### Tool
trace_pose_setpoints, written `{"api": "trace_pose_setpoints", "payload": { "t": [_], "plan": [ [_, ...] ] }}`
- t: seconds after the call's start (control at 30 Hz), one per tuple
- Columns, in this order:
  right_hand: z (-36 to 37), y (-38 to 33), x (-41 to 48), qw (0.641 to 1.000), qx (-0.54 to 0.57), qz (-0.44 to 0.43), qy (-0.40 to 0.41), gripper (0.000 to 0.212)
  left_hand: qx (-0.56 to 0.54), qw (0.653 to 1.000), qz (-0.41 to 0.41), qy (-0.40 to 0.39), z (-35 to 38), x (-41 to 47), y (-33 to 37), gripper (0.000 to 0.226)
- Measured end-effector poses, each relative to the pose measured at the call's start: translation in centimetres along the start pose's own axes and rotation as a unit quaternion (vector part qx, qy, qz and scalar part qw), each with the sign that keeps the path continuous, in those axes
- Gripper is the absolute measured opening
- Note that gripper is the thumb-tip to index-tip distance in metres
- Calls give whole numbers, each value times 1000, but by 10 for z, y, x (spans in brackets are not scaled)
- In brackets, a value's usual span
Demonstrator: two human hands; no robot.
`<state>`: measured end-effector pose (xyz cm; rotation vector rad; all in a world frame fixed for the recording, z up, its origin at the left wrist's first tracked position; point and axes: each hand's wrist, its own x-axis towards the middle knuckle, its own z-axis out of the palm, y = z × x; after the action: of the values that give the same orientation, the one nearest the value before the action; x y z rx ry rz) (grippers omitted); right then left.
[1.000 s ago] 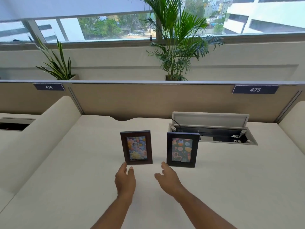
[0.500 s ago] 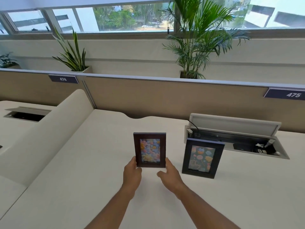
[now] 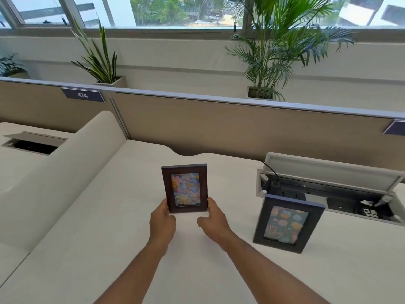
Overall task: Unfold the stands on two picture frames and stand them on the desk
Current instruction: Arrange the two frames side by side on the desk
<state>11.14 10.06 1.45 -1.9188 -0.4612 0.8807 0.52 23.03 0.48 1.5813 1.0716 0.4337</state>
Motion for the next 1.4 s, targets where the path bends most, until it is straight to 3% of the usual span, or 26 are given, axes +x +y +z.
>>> {"api": "trace_pose_setpoints", "payload": {
  "t": [0.5,0.83,1.03,1.13,1.4],
  "plan": [
    [33,-65,84,996,-42,-36,-74,74,36,996,-13,83,-41,88,3,65],
    [55,-88,122,989,-65,-17,-130,78,24,995,-34,92,-69,107,1,71],
    [53,-75,122,989,-98,32,-104,78,22,996,-47,76,-72,103,1,67],
    [45,-64,114,989,-112,46,-87,79,8,993,-78,93,-67,94,3,76],
    [21,-78,75,990,-129,3,-54,78,-23,987,-103,123,-36,51,29,71]
  ]
}}
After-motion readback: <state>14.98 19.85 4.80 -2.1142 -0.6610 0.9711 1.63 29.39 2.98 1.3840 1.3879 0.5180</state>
